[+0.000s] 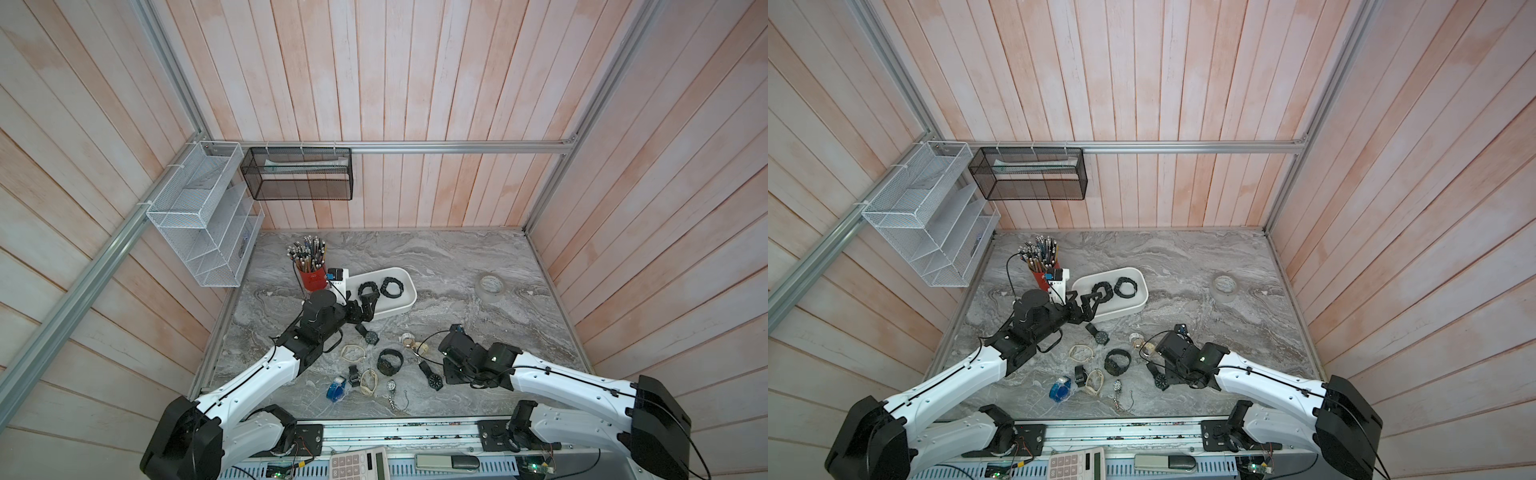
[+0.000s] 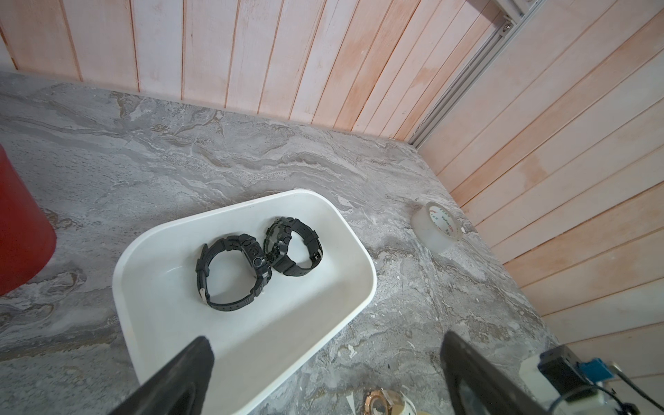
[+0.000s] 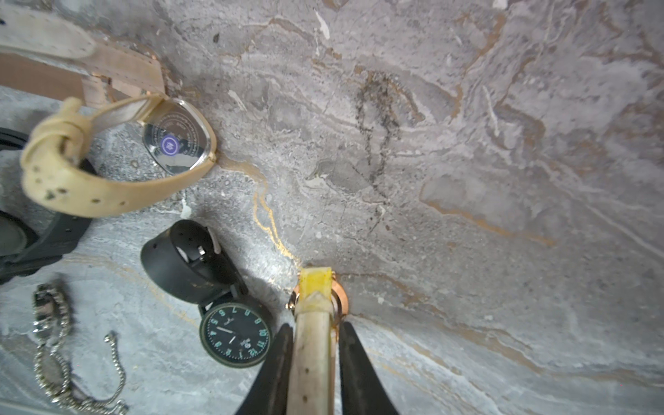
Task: Put the watch into the storage box
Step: Pick up the watch at the center of the board.
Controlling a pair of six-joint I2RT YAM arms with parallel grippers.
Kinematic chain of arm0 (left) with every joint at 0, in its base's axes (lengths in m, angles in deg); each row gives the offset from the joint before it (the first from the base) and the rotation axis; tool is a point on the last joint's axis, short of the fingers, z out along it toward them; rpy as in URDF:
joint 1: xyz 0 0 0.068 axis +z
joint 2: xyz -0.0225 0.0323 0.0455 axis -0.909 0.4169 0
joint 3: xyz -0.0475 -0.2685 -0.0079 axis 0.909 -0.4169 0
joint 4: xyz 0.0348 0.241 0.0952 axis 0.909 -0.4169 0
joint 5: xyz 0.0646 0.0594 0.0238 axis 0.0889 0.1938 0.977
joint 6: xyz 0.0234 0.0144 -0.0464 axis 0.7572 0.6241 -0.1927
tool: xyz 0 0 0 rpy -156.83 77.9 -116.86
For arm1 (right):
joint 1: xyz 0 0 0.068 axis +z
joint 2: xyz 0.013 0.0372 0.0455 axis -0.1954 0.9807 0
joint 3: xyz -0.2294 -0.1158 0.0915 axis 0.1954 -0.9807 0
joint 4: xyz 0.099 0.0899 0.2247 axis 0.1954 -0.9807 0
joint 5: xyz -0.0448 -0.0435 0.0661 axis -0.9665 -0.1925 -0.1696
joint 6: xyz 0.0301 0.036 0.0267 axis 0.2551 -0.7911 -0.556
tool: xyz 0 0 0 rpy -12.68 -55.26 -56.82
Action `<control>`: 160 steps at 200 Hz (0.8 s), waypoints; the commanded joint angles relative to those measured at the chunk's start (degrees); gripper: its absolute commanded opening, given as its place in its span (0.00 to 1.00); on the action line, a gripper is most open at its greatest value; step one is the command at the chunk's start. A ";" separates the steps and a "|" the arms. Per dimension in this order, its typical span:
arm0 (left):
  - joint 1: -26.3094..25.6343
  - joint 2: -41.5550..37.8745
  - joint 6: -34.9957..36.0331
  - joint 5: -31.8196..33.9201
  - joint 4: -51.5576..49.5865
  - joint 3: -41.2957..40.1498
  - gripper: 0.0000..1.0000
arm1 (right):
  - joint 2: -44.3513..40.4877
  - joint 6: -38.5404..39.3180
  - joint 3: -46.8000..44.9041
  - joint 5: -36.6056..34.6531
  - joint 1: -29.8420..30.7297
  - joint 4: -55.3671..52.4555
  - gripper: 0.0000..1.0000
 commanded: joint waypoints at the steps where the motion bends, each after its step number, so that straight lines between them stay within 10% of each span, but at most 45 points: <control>1: -0.26 -1.33 0.63 1.23 -0.08 -1.05 1.00 | 0.85 -0.03 2.84 -3.91 0.26 -0.45 0.22; 97: -0.20 -3.77 0.57 2.82 -2.16 -1.79 0.99 | 2.58 6.74 14.91 -11.31 -2.37 -0.68 0.22; 160: -0.22 -5.52 0.30 3.79 -3.37 -2.51 1.00 | 0.73 2.38 11.16 -0.80 -2.43 -8.55 0.58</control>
